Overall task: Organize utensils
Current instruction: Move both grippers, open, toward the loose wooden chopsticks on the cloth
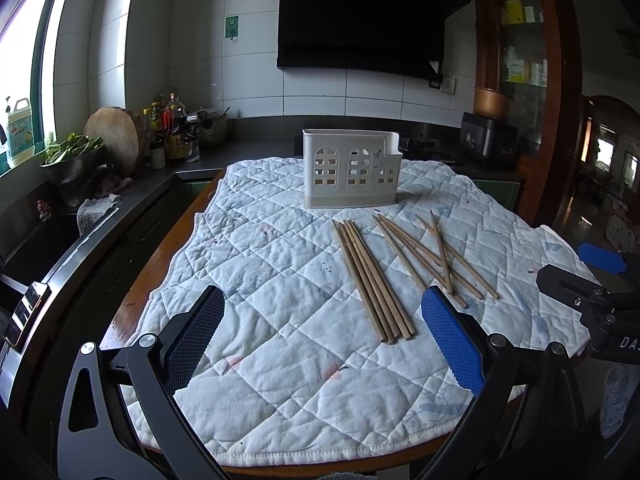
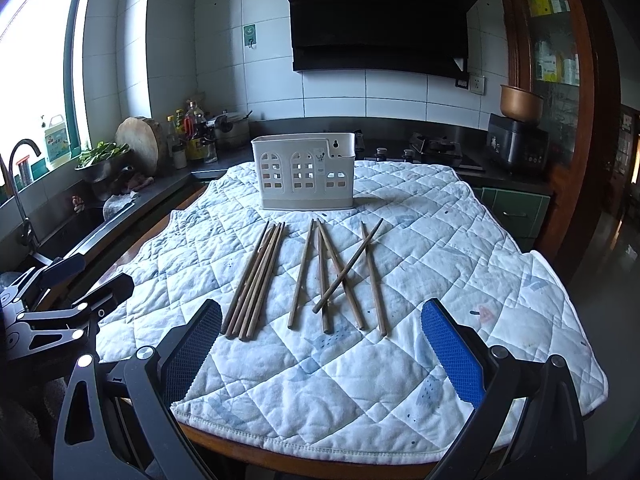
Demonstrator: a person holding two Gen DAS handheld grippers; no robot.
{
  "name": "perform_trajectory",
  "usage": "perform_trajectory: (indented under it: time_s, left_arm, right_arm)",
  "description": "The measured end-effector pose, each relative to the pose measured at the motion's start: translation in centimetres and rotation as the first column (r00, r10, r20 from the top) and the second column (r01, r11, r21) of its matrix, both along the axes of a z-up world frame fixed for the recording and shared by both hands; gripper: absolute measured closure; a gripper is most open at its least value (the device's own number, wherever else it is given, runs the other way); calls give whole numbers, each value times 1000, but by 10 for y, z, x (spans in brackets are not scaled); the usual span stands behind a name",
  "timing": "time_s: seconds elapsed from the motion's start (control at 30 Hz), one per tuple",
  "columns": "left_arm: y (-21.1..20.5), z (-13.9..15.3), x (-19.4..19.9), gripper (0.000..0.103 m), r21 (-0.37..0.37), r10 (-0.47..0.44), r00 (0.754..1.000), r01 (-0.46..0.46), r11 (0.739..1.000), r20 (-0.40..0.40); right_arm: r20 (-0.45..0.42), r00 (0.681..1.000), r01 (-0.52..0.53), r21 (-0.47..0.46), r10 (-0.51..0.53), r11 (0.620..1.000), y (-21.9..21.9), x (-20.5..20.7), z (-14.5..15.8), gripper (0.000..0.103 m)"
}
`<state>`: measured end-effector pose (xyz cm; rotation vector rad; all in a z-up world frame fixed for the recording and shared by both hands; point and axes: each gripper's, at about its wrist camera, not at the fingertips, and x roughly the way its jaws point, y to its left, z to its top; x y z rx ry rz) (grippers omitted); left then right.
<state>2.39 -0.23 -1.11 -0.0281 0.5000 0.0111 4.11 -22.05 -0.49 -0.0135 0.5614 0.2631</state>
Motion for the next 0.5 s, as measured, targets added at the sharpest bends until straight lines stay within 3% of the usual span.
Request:
perform_trajectory:
  time_s: [0.5]
  left_arm:
    - [4, -3, 15, 5, -13, 10, 1000, -10, 1000, -15]
  right_arm:
    - [-7, 1000, -12, -1, 12, 1000, 3, 10, -4, 6]
